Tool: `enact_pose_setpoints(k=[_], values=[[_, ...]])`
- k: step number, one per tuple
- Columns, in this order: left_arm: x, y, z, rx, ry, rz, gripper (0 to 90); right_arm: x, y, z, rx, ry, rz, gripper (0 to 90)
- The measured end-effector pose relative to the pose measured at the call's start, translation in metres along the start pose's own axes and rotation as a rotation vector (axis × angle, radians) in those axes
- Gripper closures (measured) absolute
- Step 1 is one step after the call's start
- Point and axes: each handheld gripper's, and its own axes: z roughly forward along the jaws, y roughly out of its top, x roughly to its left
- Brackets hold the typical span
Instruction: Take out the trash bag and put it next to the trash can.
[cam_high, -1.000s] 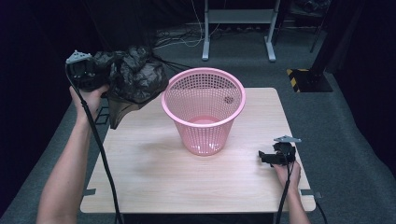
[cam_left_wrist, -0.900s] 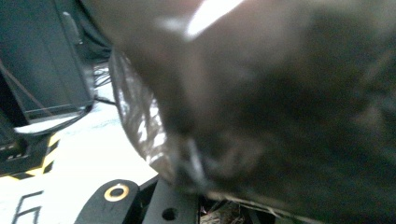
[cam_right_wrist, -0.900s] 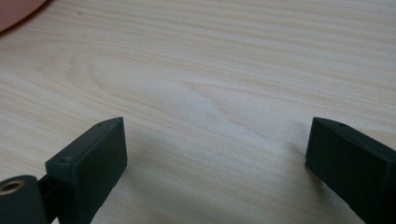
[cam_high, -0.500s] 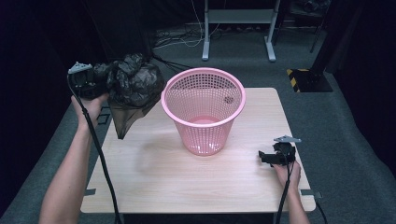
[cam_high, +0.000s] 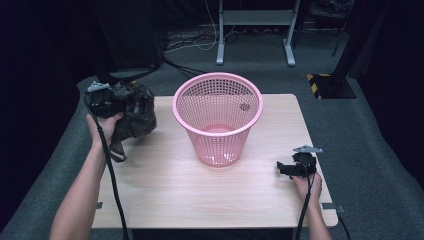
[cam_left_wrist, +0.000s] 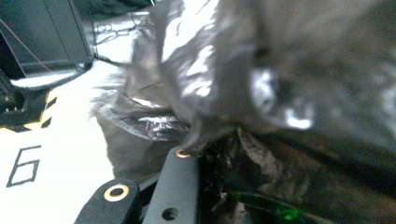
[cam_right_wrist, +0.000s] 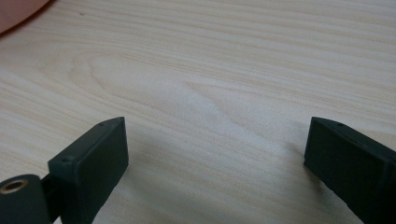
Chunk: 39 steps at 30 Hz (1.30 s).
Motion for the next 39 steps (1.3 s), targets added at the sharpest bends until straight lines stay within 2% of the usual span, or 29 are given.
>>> enact_pose_setpoints(k=[1, 3, 8, 13, 16, 20, 26, 29, 33, 36, 38, 39], values=[[0.000, 0.000, 0.000, 0.000, 0.000, 0.000, 85.6, 0.000, 0.000, 0.000, 0.000, 0.000, 0.000, 5.4], [0.000, -0.011, 0.014, 0.031, -0.005, -0.011, 85.6, 0.000, 0.000, 0.000, 0.000, 0.001, 0.006, 5.6], [-0.003, -0.021, 0.037, 0.051, -0.051, -0.051, 85.6, 0.000, 0.000, 0.000, 0.000, 0.000, 0.004, 5.8], [-0.017, -0.023, 0.063, 0.069, -0.074, -0.041, 85.5, 0.000, 0.000, 0.000, -0.002, 0.000, 0.006, 6.3], [-0.025, -0.024, 0.077, 0.059, -0.086, -0.042, 85.4, 0.000, 0.000, -0.001, -0.002, 0.000, 0.005, 6.5], [-0.033, -0.026, 0.091, 0.052, -0.098, -0.039, 85.1, 0.001, 0.000, -0.001, -0.003, 0.002, 0.004, 6.7], [-0.035, -0.031, 0.100, 0.082, -0.109, -0.055, 81.7, 0.001, 0.000, -0.001, -0.002, 0.001, -0.003, 6.8], [-0.034, -0.032, 0.100, 0.096, -0.113, -0.058, 75.0, 0.001, 0.000, -0.001, -0.002, 0.000, -0.002, 6.8], [-0.033, -0.033, 0.097, 0.122, -0.121, -0.073, 60.3, 0.001, 0.000, 0.000, -0.002, -0.001, -0.002, 6.9], [-0.035, -0.033, 0.094, 0.153, -0.099, -0.072, 43.8, 0.001, 0.000, -0.001, -0.003, -0.001, -0.002, 7.1], [-0.037, -0.035, 0.091, 0.171, -0.100, -0.073, 32.0, 0.001, 0.000, -0.001, -0.004, -0.001, -0.001, 7.1], [-0.038, -0.036, 0.089, 0.178, -0.095, -0.069, 29.4, 0.001, 0.000, -0.001, -0.003, 0.000, 0.000, 7.1]])
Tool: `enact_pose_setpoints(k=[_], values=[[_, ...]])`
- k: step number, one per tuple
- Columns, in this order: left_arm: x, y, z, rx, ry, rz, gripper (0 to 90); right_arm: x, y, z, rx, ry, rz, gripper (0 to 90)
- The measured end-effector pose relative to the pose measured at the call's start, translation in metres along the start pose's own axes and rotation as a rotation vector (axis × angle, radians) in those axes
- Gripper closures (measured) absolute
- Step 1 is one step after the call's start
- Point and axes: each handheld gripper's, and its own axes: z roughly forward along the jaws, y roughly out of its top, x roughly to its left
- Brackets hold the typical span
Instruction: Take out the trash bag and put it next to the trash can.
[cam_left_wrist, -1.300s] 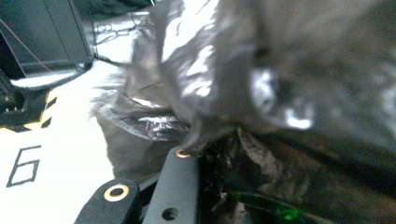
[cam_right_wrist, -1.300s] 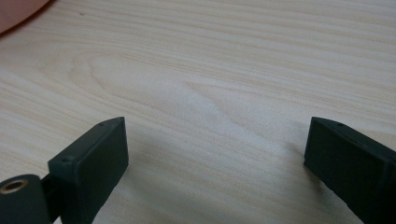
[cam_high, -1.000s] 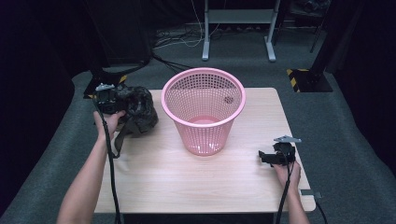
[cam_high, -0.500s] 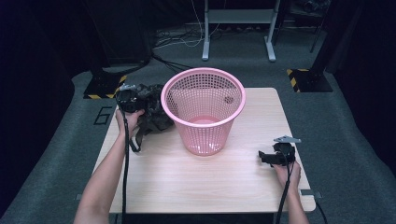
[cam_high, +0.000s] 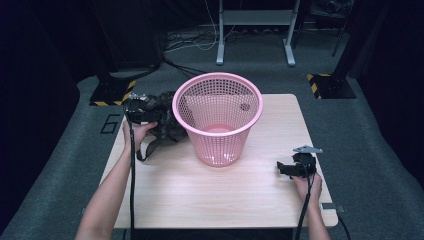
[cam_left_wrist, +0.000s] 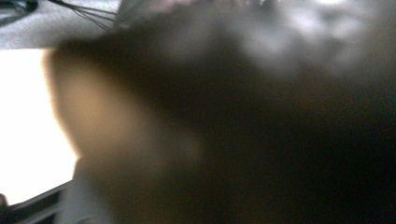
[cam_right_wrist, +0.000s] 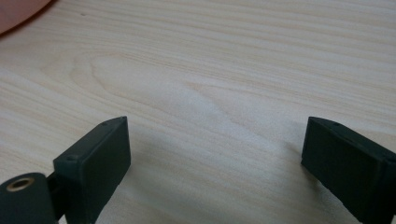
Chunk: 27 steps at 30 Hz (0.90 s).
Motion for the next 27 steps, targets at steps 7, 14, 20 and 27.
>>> enact_pose_setpoints(k=[7, 14, 20, 27], values=[[-0.004, -0.010, -0.015, 0.039, 0.005, 0.008, 15.2, 0.000, 0.000, 0.000, -0.001, 0.001, 0.001, 7.3], [-0.012, -0.030, -0.045, 0.058, 0.005, 0.045, 10.3, 0.000, 0.000, 0.000, -0.001, -0.001, 0.002, 7.6], [-0.016, -0.055, -0.067, 0.058, 0.012, 0.075, 7.8, 0.000, 0.000, -0.001, -0.001, -0.002, 0.002, 7.8], [-0.020, -0.098, -0.084, 0.063, 0.030, 0.099, 7.6, 0.000, 0.000, -0.001, -0.002, -0.003, 0.001, 8.0]])
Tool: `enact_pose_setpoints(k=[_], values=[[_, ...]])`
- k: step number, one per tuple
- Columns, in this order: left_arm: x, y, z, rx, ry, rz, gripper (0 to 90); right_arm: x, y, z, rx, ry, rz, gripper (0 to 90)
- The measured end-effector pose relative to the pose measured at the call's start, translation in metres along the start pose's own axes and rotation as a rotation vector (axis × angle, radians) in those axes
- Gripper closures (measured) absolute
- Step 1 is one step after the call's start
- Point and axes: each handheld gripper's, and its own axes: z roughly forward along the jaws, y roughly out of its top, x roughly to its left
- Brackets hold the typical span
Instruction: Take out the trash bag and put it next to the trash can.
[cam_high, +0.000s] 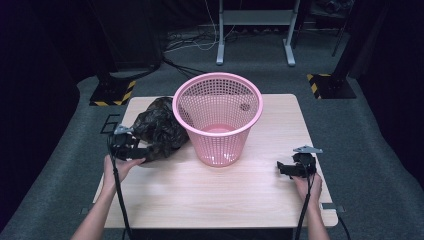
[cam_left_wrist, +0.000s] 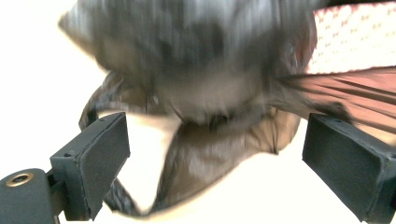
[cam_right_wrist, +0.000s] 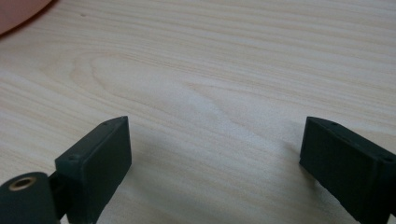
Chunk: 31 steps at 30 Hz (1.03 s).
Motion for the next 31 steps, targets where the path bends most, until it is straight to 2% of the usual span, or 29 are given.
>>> enact_pose_setpoints(k=[8, 13, 15, 16, 17, 19, 21, 23, 28, 31], values=[[-0.007, -0.060, -0.008, -0.013, 0.043, -0.021, 7.8, 0.000, 0.000, 0.000, 0.001, -0.002, -0.001, 8.1], [-0.010, -0.098, 0.003, 0.002, 0.074, -0.049, 8.1, 0.001, 0.000, 0.000, 0.002, -0.007, -0.006, 8.1], [-0.011, -0.110, 0.009, 0.011, 0.096, -0.059, 8.3, 0.001, 0.000, 0.000, 0.006, -0.010, -0.010, 8.0], [-0.011, -0.116, 0.012, 0.010, 0.091, -0.075, 8.3, 0.002, 0.000, 0.000, 0.007, -0.012, -0.012, 8.0], [-0.011, -0.121, 0.015, 0.012, 0.099, -0.072, 8.6, 0.002, 0.000, 0.001, 0.008, -0.015, -0.012, 8.0], [-0.014, -0.123, 0.016, 0.003, 0.147, -0.045, 9.2, 0.003, 0.000, 0.001, 0.010, -0.019, -0.020, 7.8], [-0.014, -0.122, 0.017, -0.002, 0.142, -0.061, 10.2, 0.004, -0.001, 0.001, 0.012, -0.021, -0.020, 7.8], [-0.017, -0.121, 0.019, 0.013, 0.166, -0.030, 12.0, 0.004, -0.001, 0.001, 0.012, -0.021, -0.020, 7.5], [-0.017, -0.117, 0.023, 0.013, 0.176, -0.040, 10.9, 0.005, 0.000, 0.001, 0.017, -0.032, -0.027, 5.6], [-0.019, -0.116, 0.024, 0.015, 0.178, -0.042, 10.9, 0.005, 0.002, 0.004, 0.030, -0.046, -0.007, 0.8]])
